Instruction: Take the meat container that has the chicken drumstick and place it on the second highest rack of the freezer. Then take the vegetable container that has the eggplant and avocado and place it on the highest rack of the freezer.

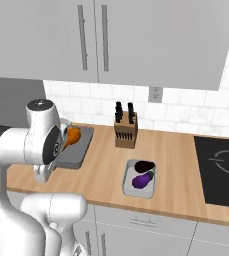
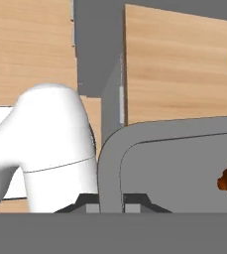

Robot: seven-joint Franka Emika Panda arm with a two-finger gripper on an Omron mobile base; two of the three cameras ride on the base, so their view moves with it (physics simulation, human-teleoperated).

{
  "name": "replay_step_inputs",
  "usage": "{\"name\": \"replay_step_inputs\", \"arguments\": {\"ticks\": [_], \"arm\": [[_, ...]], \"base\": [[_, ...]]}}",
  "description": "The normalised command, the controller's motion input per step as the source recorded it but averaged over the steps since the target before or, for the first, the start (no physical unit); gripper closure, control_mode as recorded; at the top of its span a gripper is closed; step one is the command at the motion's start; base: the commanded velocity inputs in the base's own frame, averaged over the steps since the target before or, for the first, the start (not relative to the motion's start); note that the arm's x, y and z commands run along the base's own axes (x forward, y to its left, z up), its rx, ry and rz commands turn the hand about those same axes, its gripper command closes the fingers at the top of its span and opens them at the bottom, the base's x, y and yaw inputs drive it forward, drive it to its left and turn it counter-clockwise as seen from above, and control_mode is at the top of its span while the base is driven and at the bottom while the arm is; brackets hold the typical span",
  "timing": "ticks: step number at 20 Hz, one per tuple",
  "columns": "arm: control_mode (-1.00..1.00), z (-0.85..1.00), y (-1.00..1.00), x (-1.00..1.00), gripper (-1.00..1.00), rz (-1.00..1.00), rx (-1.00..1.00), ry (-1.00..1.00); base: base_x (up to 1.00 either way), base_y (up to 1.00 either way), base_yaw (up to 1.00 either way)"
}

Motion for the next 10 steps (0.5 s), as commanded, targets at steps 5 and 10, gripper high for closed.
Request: {"name": "replay_step_inputs", "arguments": {"ticks": [5,10], "arm": [[-1.00,0.03,-0.13,0.00,1.00,-0.11,-0.05,0.00],[-1.00,0.00,0.03,0.07,1.00,-0.13,-0.16,0.00]], "base": [[0.00,0.00,0.00],[0.00,0.00,0.00]]}}
